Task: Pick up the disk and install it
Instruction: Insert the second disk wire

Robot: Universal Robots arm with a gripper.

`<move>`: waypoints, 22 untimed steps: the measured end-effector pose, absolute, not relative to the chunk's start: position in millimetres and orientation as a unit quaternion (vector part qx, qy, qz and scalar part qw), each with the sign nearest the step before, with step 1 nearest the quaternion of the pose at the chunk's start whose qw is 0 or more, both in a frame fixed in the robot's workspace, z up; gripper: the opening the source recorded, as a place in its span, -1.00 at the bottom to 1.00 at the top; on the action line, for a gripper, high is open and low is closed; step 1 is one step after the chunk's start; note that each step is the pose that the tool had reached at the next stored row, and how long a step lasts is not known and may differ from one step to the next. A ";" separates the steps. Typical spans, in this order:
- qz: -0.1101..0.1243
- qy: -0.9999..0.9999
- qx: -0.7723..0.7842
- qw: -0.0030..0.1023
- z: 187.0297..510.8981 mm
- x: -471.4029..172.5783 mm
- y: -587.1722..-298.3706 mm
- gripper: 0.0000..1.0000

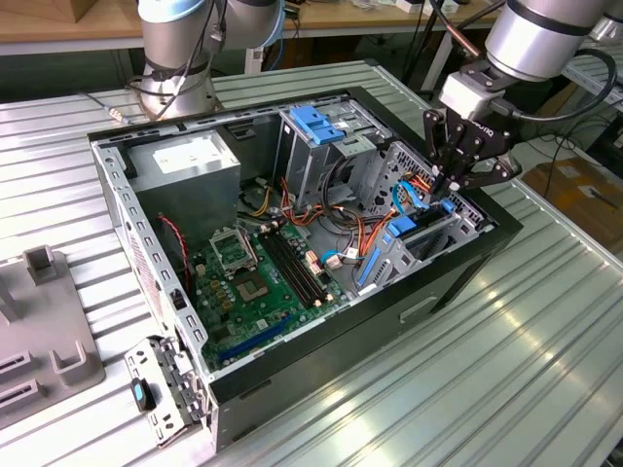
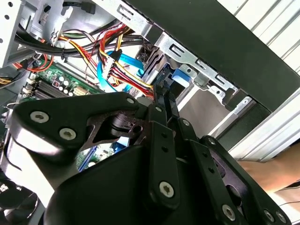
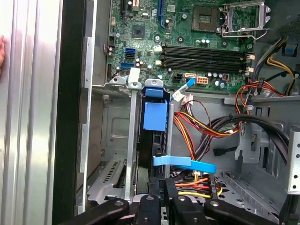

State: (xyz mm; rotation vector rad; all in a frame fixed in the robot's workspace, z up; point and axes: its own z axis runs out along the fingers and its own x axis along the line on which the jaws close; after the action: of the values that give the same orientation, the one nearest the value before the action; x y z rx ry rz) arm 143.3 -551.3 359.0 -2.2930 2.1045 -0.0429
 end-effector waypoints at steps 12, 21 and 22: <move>-0.014 0.676 -0.737 0.014 355.5 140.9 -551.3 -0.67; -0.014 0.676 -0.737 0.014 353.6 140.6 -552.0 -0.67; -0.014 0.676 -0.737 0.014 352.7 140.6 -552.2 -0.67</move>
State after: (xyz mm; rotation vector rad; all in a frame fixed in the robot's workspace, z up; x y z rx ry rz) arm 140.6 -552.2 352.7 -2.2931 2.1043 -0.0426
